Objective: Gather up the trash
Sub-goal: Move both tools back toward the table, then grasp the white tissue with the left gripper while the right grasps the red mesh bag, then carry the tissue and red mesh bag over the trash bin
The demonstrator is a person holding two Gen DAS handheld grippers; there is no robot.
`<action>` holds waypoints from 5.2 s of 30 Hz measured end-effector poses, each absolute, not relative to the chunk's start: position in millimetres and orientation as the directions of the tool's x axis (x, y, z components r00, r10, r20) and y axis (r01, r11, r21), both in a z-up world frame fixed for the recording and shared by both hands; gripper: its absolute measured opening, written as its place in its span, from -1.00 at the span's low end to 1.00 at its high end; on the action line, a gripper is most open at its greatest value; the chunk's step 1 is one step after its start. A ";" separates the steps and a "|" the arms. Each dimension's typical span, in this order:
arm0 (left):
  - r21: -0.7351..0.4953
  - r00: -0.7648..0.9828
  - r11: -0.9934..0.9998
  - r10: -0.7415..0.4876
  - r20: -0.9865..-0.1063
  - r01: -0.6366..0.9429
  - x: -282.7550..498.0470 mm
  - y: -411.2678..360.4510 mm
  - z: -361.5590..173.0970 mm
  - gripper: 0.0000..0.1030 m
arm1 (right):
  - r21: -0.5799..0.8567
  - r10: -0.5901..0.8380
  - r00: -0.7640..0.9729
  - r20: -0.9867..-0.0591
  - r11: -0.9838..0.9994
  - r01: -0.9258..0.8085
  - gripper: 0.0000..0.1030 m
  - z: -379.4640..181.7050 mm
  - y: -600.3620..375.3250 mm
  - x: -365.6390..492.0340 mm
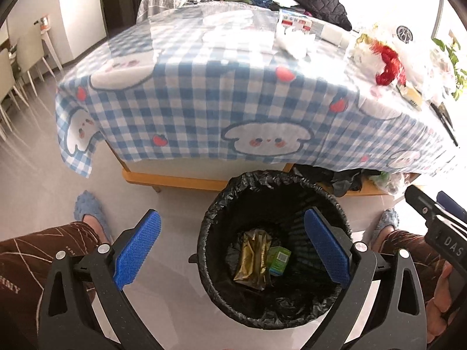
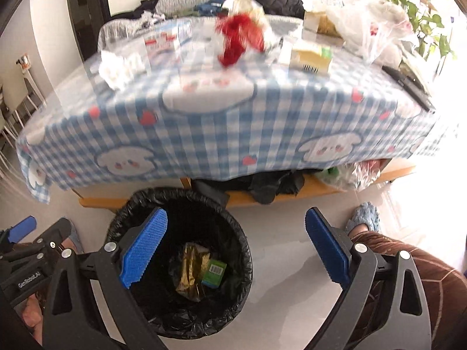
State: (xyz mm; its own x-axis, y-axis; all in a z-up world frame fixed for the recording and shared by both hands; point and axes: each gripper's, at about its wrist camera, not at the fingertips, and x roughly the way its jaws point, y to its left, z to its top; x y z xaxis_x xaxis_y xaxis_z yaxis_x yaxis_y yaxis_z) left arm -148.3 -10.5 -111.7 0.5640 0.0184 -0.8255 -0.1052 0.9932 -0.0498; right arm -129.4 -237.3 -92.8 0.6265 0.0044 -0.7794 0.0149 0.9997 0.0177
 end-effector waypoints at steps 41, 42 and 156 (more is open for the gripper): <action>-0.041 0.602 0.999 -0.031 -0.798 -0.002 51.3 -33.1 -57.1 0.76 | -0.008 0.043 0.721 -0.692 0.998 -0.067 0.06 -28.7 -240.6 38.2; -0.045 0.603 0.999 -0.035 -0.797 -0.002 53.2 -33.6 -58.1 0.76 | -0.016 0.036 0.723 -0.690 0.998 -0.065 0.05 -29.5 -239.6 40.0; -0.113 0.508 0.992 -0.122 -0.852 0.048 -145.6 -31.1 -113.3 -0.80 | 0.042 0.148 0.553 -0.820 0.979 -0.200 -0.65 -110.0 -194.7 -130.7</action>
State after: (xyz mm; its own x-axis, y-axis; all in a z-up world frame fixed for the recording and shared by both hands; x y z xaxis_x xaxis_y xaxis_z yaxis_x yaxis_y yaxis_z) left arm -145.6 -31.1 -113.3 0.5084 -0.1218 -0.8525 0.0483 0.9924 -0.1130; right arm -130.7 -194.7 -110.0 0.5530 0.1481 -0.8199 -0.1999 0.9789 0.0420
